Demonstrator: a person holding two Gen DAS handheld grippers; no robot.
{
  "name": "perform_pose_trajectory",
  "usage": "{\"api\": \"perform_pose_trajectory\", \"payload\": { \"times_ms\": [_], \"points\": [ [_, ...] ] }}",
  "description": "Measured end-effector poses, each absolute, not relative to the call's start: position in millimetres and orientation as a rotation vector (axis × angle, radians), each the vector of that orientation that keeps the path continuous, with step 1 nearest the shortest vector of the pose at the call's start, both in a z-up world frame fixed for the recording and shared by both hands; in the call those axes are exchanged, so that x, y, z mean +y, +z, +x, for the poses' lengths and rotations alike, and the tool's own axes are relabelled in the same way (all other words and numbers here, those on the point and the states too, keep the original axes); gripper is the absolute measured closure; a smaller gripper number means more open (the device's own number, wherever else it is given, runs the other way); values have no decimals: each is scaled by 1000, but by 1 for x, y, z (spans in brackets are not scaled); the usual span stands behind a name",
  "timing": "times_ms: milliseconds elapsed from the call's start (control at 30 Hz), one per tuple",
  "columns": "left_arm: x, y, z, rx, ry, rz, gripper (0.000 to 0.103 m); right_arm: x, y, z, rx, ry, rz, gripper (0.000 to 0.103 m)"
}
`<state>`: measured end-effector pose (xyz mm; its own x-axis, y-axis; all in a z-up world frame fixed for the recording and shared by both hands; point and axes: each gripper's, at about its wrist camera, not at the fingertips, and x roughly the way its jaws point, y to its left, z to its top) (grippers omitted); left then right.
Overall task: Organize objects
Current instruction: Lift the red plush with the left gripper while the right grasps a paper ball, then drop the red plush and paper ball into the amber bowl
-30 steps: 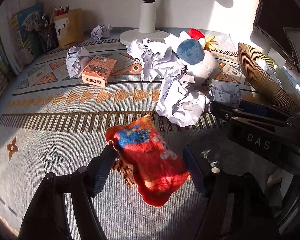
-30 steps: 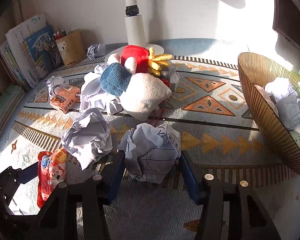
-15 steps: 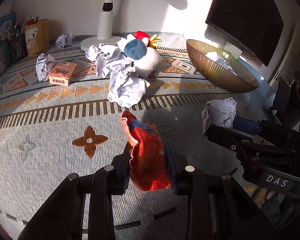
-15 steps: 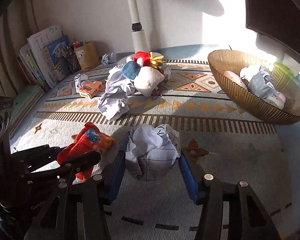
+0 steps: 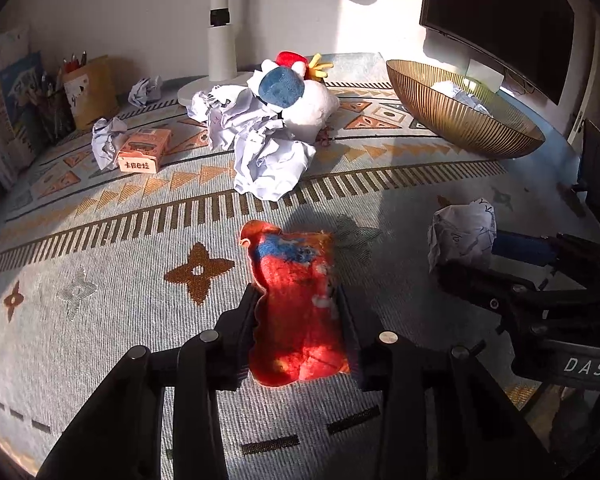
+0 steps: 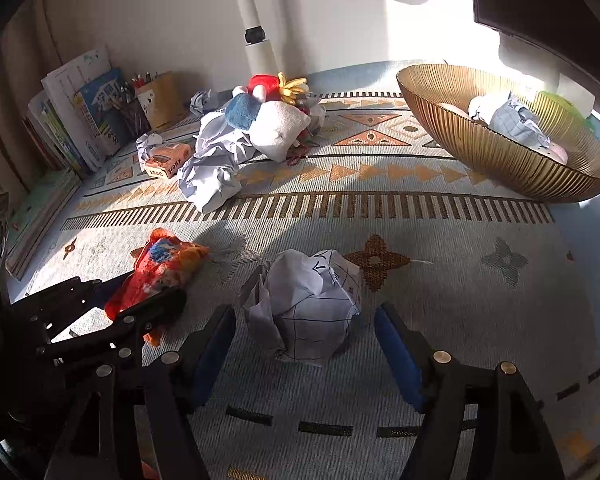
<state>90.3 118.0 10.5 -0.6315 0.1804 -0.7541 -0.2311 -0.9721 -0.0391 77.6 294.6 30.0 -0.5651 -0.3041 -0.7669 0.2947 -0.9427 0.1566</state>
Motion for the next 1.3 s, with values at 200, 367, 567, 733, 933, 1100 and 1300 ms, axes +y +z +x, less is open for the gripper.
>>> {"api": "perform_pose_trajectory", "payload": {
  "times_ms": [200, 367, 567, 733, 933, 1100, 1300],
  "points": [
    [130, 37, 93, 27, 2618, -1108, 72, 303, 51, 86, -47, -2566, 1149, 53],
    [172, 98, 68, 93, 2583, -915, 72, 349, 121, 86, -70, -2789, 954, 53],
    [236, 138, -5, -37, 2438, -833, 72, 411, 175, 53, -162, -3031, 826, 52],
    [281, 128, -46, -58, 2362, -854, 70, 440, 165, 12, -230, -3066, 900, 51],
    [304, 110, -63, 13, 2373, -904, 58, 472, 130, -18, -359, -3029, 1051, 36],
    [283, 116, -50, -1, 2399, -886, 58, 473, 129, -6, -399, -2998, 1052, 36],
    [214, 147, -9, -131, 2492, -793, 58, 424, 165, 22, -317, -2935, 910, 36]
  ]
}}
